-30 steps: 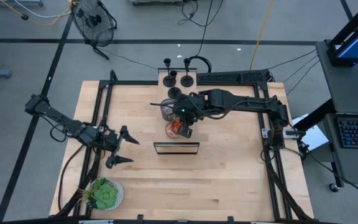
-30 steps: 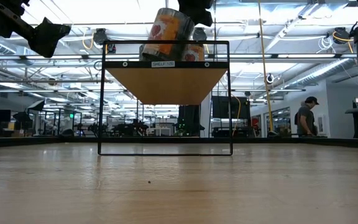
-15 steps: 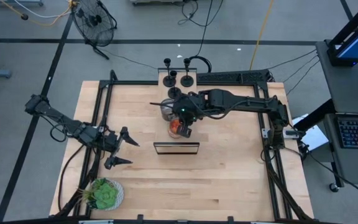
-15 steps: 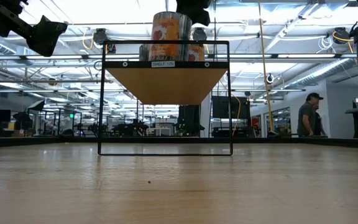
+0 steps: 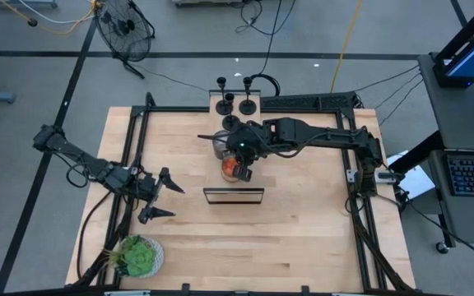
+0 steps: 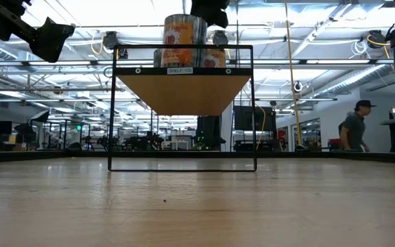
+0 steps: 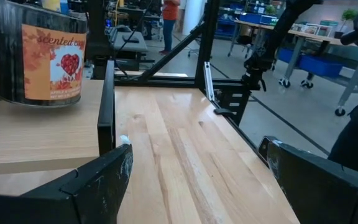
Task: Pick & Place candle stick holders
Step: Put the orange scented candle on the shelf, then return to Home Position
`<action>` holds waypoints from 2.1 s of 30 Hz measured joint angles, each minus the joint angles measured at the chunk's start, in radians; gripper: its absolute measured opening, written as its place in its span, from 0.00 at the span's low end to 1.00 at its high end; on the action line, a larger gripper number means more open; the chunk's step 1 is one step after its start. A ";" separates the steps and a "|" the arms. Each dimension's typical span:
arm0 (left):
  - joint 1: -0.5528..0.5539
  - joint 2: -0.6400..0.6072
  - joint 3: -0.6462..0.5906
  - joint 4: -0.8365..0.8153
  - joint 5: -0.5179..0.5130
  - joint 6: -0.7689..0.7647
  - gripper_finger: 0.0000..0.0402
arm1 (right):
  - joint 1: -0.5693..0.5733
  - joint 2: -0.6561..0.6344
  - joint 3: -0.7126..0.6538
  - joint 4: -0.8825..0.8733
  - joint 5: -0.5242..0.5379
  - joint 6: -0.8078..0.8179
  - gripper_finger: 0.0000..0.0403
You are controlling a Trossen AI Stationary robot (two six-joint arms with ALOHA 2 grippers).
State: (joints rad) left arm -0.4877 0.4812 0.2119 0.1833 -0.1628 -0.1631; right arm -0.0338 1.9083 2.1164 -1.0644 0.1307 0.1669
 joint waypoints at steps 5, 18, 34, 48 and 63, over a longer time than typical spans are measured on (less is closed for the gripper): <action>0.000 0.000 0.000 0.000 0.000 0.000 0.94 | 0.000 -0.002 -0.057 0.047 0.001 0.000 0.02; 0.000 0.000 0.000 0.000 0.001 -0.001 0.94 | -0.001 -0.008 -0.115 0.092 -0.001 -0.015 0.02; 0.000 0.000 0.000 0.001 -0.002 -0.001 0.94 | -0.010 -0.008 -0.116 0.106 0.001 -0.023 0.19; 0.000 0.000 0.000 0.001 -0.003 0.005 0.94 | -0.013 -0.056 -0.116 0.163 0.001 0.002 0.21; 0.008 0.000 0.000 0.002 -0.024 0.012 0.94 | -0.020 -0.119 -0.115 0.320 -0.004 -0.064 0.02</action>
State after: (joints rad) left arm -0.4796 0.4812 0.2119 0.1856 -0.1864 -0.1511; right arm -0.0535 1.7892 2.0011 -0.7449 0.1270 0.1025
